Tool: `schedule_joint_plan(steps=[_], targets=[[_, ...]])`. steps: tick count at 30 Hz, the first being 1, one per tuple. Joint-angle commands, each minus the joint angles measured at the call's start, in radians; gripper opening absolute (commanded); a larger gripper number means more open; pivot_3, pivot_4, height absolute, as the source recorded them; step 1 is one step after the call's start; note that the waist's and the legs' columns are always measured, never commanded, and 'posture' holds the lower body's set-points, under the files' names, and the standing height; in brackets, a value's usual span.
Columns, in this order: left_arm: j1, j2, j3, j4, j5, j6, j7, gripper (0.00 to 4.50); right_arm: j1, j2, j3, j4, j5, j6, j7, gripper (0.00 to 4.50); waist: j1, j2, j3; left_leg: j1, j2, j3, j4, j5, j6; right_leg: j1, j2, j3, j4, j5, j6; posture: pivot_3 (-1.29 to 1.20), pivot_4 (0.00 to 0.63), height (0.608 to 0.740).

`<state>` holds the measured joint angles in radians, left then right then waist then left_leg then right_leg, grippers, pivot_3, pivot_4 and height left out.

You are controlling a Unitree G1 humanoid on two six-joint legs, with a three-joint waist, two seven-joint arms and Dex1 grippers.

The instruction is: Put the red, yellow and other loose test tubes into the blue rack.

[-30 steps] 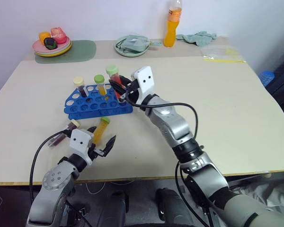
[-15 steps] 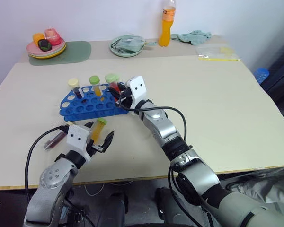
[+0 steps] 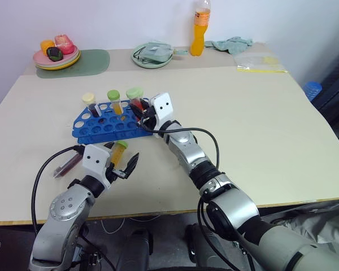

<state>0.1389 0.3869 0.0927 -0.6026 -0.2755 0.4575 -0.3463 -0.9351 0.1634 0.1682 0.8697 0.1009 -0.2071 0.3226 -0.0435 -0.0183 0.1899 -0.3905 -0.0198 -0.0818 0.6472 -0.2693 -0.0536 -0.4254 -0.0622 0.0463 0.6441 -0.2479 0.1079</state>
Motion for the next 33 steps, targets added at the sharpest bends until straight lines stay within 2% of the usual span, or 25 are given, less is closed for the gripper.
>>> schedule_joint_plan(steps=[1, 9, 14, 18, 20, 21, 26, 33], targets=[[-0.003, -0.003, 0.008, -0.022, -0.012, -0.008, -0.004, 4.5, -0.015, 0.054, -0.022, 0.011, 0.006, -0.007, 0.016, 0.73, 0.0, 0.0, 0.0, 0.0, 0.0, 0.0, 0.0, 0.0, 0.0, 0.0, 0.0, 0.0, 0.0, 0.0, 0.0, 0.0, 0.15, 0.74], [-0.002, 0.005, 0.029, -0.045, -0.005, 0.042, 0.026, 4.5, 0.035, 0.034, -0.014, -0.13, 0.002, -0.035, 0.05, 4.48, -0.002, 0.0, 0.0, 0.0, 0.0, 0.0, 0.0, 0.0, 0.0, -0.001, 0.0, 0.0, 0.001, 0.0, 0.0, 0.0, 0.15, 0.74], [-0.117, 0.088, 0.098, -0.145, -0.066, 0.396, 0.082, 4.5, 0.114, -0.053, 0.006, -0.384, 0.004, 0.082, 0.1, 4.48, 0.001, 0.0, 0.0, 0.0, 0.0, -0.001, 0.0, 0.0, 0.0, -0.001, 0.0, 0.0, 0.002, 0.0, 0.0, 0.0, 0.15, 0.74], [-0.305, 0.253, 0.072, -0.189, -0.054, 0.823, 0.11, 4.5, 0.196, -0.188, 0.031, -0.614, 0.036, 0.252, 0.246, 4.48, 0.0, 0.0, 0.0, -0.001, -0.001, -0.002, 0.001, 0.0, 0.0, 0.0, 0.0, -0.001, 0.002, 0.0, 0.0, 0.0, 0.15, 0.74], [-0.431, 0.256, 0.102, -0.16, -0.085, 1.038, 0.094, 4.5, 0.228, -0.265, 0.048, -0.703, 0.049, 0.309, 0.328, 4.48, 0.001, 0.0, 0.0, 0.0, -0.001, -0.001, 0.001, 0.0, 0.0, 0.0, 0.0, 0.0, 0.002, -0.001, 0.001, 0.0, 0.15, 0.74], [-0.474, 0.288, 0.099, -0.127, -0.131, 1.106, 0.065, 4.5, 0.243, -0.304, 0.058, -0.745, 0.057, 0.331, 0.371, 4.48, -0.002, 0.0, 0.0, 0.0, -0.001, -0.002, 0.001, 0.0, 0.0, 0.0, 0.0, 0.0, 0.002, -0.001, 0.001, 0.0, 0.15, 0.74], [-0.6, 0.429, 0.048, 0.103, -0.415, 1.157, 0.032, 4.5, 0.307, -0.422, 0.076, -0.886, 0.121, 0.404, 0.526, 4.48, -0.025, 0.0, 0.0, 0.001, 0.001, -0.002, -0.001, 0.0, 0.0, -0.001, 0.003, 0.0, 0.004, -0.002, -0.001, 0.0, 0.15, 0.74], [-0.831, 0.526, -0.192, 0.428, -0.715, 1.157, 0.247, 4.5, 0.373, -0.439, 0.11, -0.978, 0.133, 0.446, 0.562, 4.48, -0.018, -0.001, 0.001, 0.001, 0.0, -0.004, 0.0, 0.0, -0.001, -0.001, 0.0, 0.0, 0.004, -0.002, -0.001, 0.0, 0.15, 0.74]])
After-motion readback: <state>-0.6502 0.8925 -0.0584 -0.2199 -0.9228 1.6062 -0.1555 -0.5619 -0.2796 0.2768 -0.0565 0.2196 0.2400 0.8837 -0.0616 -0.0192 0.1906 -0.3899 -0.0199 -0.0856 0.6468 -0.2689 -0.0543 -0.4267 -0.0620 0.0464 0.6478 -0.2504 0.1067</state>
